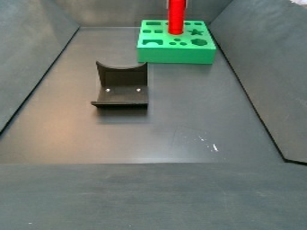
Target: Insert the round object.
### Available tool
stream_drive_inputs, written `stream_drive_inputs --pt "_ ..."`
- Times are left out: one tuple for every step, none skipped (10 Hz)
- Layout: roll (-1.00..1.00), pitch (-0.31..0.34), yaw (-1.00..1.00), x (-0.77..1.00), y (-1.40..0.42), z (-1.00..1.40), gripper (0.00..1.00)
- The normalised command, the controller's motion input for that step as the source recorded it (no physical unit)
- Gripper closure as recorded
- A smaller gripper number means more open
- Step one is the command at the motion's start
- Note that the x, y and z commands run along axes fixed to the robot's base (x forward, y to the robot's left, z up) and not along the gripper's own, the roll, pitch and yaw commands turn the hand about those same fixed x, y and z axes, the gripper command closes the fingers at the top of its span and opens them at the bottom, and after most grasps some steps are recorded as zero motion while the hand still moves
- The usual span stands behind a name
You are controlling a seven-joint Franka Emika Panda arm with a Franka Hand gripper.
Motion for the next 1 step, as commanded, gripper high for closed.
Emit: stream_drive_inputs --pt "0.00 0.000 0.00 0.00 0.00 0.00 1.00"
